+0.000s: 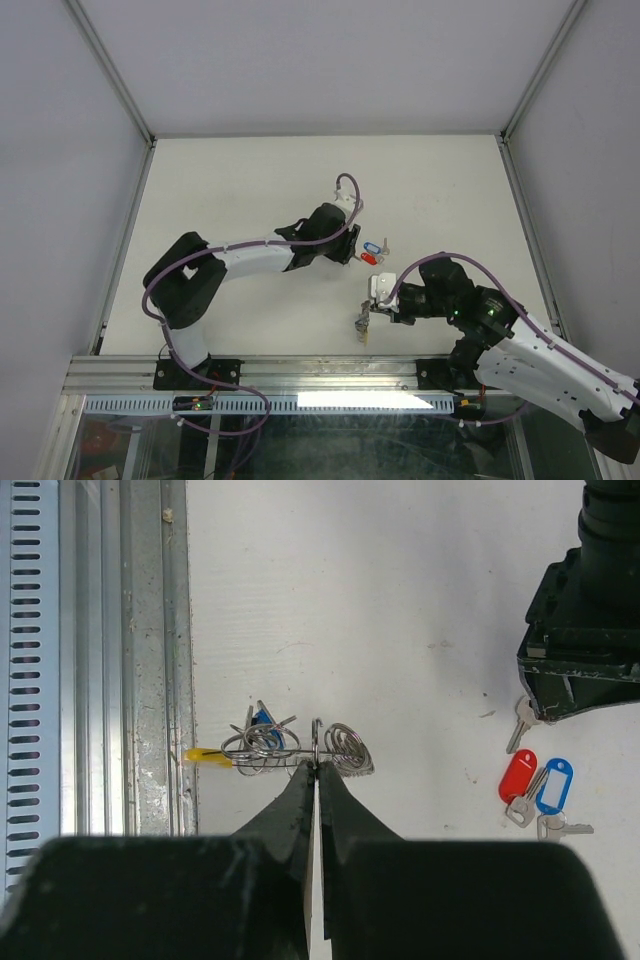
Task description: Put the keys on the keyring
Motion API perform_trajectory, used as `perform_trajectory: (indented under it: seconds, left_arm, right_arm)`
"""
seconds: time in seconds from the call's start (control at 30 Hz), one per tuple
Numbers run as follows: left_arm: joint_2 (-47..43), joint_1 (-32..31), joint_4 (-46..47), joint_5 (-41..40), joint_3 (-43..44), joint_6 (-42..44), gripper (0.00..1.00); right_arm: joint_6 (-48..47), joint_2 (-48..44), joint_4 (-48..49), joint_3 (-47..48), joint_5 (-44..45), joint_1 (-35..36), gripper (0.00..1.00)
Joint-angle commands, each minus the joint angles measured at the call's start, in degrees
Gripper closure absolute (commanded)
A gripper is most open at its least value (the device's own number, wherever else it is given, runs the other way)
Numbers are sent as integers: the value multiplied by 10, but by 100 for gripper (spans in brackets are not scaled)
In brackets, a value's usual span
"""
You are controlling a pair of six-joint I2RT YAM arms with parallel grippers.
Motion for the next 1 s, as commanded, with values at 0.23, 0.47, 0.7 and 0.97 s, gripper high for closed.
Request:
perform_trajectory:
  seconds: [0.23, 0.47, 0.7, 0.97]
  left_arm:
    - [81, 5, -31, -59, 96, 98, 66]
    - [106, 5, -32, -44, 117, 111, 72]
    - [120, 5, -32, -30, 128, 112, 75]
    - [127, 5, -32, -35, 134, 118, 96]
  right_arm:
    - [5, 4, 23, 23, -11, 3, 100]
    - [8, 7, 28, 19, -17, 3, 100]
    - [8, 8, 31, 17, -19, 3, 100]
    - [10, 12, 34, 16, -24, 3, 100]
